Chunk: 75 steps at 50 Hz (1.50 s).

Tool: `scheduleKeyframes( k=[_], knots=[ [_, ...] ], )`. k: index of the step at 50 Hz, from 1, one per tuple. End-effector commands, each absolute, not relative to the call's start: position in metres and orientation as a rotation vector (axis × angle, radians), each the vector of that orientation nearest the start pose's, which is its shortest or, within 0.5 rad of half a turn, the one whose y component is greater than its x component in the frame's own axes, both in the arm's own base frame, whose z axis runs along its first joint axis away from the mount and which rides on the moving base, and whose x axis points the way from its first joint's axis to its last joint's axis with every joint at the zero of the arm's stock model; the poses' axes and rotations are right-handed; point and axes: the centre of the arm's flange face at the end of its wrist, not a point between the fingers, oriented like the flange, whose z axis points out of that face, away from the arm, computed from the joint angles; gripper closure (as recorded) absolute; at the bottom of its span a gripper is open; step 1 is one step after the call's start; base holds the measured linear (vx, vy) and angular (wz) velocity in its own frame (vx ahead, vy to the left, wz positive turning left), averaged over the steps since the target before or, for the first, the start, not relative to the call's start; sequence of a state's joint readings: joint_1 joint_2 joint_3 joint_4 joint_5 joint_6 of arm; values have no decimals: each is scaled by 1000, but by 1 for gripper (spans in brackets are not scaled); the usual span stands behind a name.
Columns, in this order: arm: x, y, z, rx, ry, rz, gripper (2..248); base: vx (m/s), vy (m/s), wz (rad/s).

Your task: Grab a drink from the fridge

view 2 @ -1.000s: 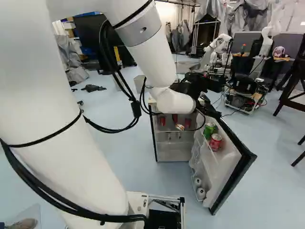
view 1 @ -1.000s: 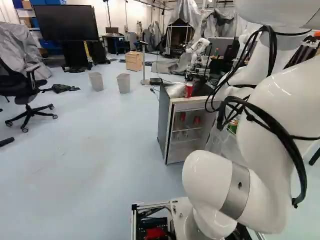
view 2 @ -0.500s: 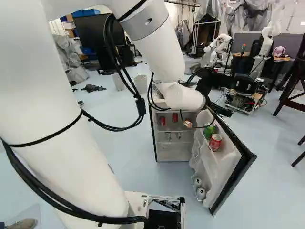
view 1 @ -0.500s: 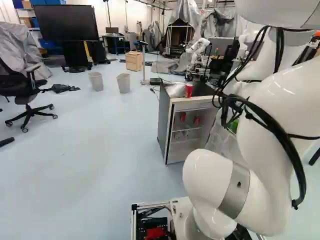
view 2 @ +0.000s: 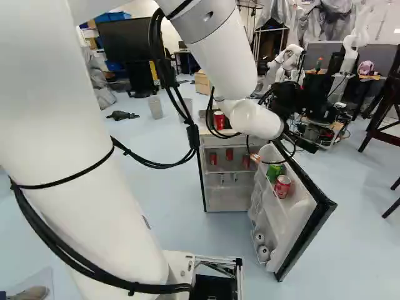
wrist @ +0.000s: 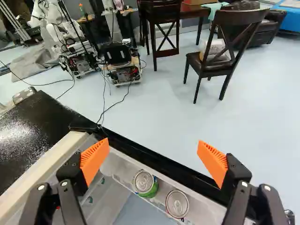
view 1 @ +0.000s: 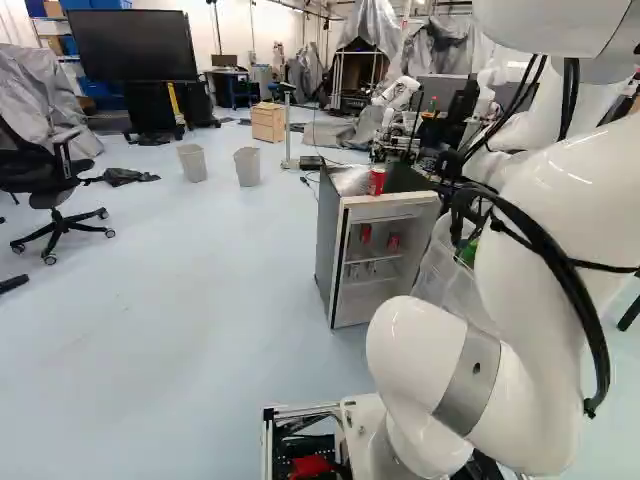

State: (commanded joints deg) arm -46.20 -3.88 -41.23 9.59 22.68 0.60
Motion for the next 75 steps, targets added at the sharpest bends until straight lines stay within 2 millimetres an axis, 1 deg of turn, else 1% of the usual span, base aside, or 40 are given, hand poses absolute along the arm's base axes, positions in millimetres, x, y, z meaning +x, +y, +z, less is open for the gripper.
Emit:
scheduleKeyframes(
  k=[34,56,68,75],
  knots=[
    [326,-396,478,-2678,1664,-1380,3,0,0,0],
    [328,-427,468,-2647,1745,-1136,3,0,0,0],
    [332,-447,454,-2637,1769,-1013,3,0,0,0],
    [334,-458,449,-2631,1778,-961,3,0,0,0]
  ],
)
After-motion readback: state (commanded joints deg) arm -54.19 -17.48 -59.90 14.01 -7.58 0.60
